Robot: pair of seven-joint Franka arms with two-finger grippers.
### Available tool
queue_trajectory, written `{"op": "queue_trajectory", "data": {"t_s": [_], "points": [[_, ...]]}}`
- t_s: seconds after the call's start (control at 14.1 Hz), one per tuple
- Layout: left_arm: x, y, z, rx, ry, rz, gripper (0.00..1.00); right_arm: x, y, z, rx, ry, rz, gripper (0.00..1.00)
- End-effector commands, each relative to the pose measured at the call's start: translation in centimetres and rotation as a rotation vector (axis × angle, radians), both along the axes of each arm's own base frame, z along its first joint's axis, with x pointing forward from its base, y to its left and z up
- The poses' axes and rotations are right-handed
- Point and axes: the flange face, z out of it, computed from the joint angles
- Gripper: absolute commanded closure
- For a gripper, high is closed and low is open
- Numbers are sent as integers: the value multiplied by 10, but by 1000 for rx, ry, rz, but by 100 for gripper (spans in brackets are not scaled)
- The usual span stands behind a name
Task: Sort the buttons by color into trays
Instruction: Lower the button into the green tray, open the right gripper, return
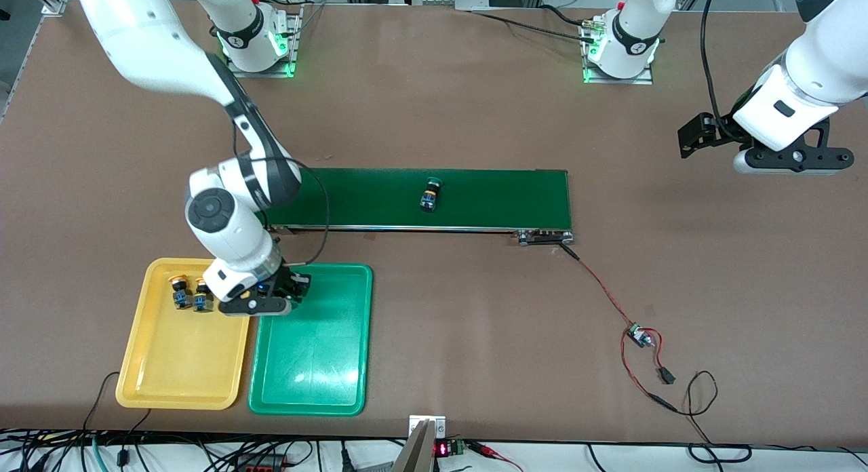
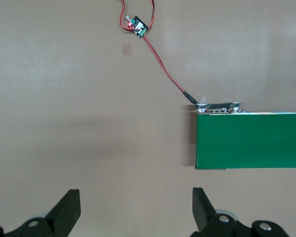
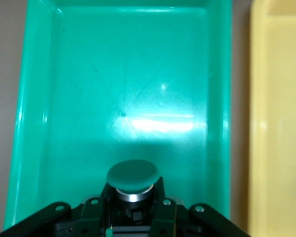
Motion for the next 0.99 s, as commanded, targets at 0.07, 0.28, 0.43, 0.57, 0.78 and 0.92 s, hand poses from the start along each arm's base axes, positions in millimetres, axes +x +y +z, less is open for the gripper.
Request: {"op": "queue_trajectory", "data": {"t_s": [0.07,0.28,0.43,0.57,0.78,0.92], "points": [[3,1,5,8,-11,4,0,6,9,-31,-13,-41,21,75],[3,1,5,8,-11,4,0,7,6,-33,-15,-40,12,20],[3,1,5,8,-11,4,0,7,6,-33,-14,-39,9,0],[3,1,5,7,-11,5,0,8,9,-23,-7,-51,12,0],[3,1,5,7,-11,5,0,0,7,14,-28,-27,3,0],[3,1,5,7,-11,5,0,-8,9,44,-52,32,-51,0]]}}
